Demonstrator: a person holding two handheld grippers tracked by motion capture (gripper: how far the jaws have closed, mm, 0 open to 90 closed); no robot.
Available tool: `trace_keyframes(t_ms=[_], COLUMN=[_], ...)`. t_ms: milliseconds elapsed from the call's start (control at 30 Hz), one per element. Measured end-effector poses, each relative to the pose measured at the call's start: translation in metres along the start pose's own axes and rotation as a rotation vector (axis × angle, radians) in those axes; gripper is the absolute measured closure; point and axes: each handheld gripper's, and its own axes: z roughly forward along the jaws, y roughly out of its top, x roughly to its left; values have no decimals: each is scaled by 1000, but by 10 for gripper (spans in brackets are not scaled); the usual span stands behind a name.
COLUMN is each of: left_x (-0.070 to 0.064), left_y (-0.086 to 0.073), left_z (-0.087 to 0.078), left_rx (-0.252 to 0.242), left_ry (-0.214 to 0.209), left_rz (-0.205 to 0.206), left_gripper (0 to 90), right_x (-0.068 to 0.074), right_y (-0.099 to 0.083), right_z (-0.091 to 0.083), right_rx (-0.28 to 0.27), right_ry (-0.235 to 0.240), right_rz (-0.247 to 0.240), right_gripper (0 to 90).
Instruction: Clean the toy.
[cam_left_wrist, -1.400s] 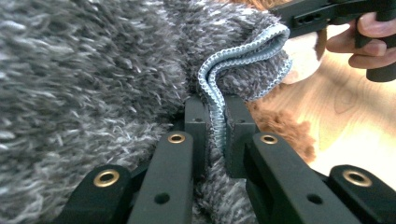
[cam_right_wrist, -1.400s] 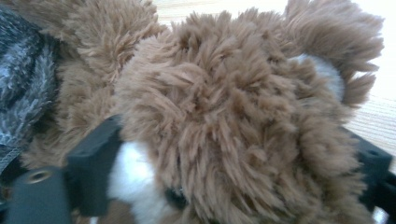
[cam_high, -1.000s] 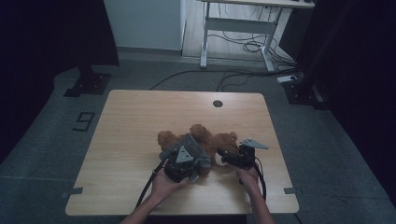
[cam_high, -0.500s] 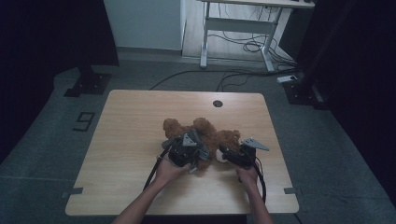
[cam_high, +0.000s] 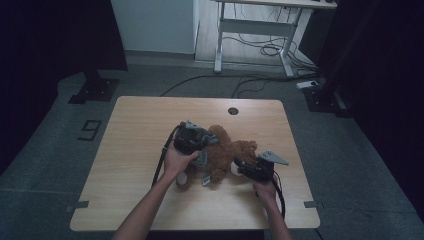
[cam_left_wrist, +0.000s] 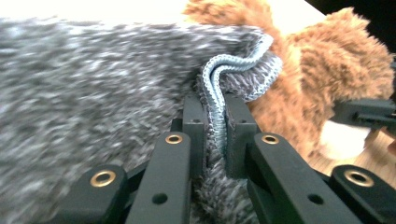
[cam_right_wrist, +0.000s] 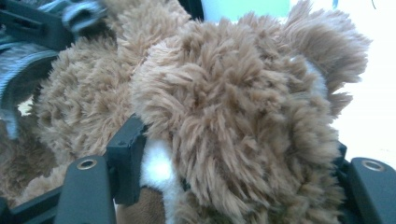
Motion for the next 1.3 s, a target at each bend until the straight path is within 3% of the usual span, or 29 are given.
trace_keyframes(t_ms=[167,200,300,400,633,700,733,767,800,833,933,1033,1067,1167,1300], left_x=[-13,-18,-22,-24,-10,-4,3,3,12,12,30,38,43,43,32], left_y=[8,12,12,11,1,-3,-7,-7,-12,-12,-25,-33,-38,-37,-22], left_z=[11,16,21,25,13,6,0,0,-5,-5,-14,-17,-21,-25,-27], left_rx=[3,-3,4,13,3,1,1,1,12,12,23,24,18,14,9], left_ry=[5,-13,-13,8,20,33,71,71,86,86,122,114,97,91,93], left_rz=[16,7,14,39,41,34,41,41,30,30,-2,-23,-47,-51,-17], left_gripper=[807,807,806,807,812,813,813,813,813,813,814,814,814,814,814], right_x=[0,0,1,0,1,2,1,1,1,1,0,0,0,0,0], right_y=[-1,-1,-1,-2,-1,-1,-1,-1,-2,-2,-2,-2,-2,-2,-3], right_z=[-1,-1,-1,-1,-2,-2,-2,-2,-2,-2,-2,-2,-2,-1,-2], right_rx=[0,-2,-2,-1,4,4,4,4,3,3,1,-1,-2,-4,-8], right_ry=[8,8,9,11,-3,-6,-6,-6,-5,-5,-3,-1,-2,-3,-2], right_rz=[4,1,-1,1,1,1,3,3,7,7,12,15,17,19,23], right_gripper=[315,314,313,309,300,299,297,297,296,296,293,292,291,290,290])
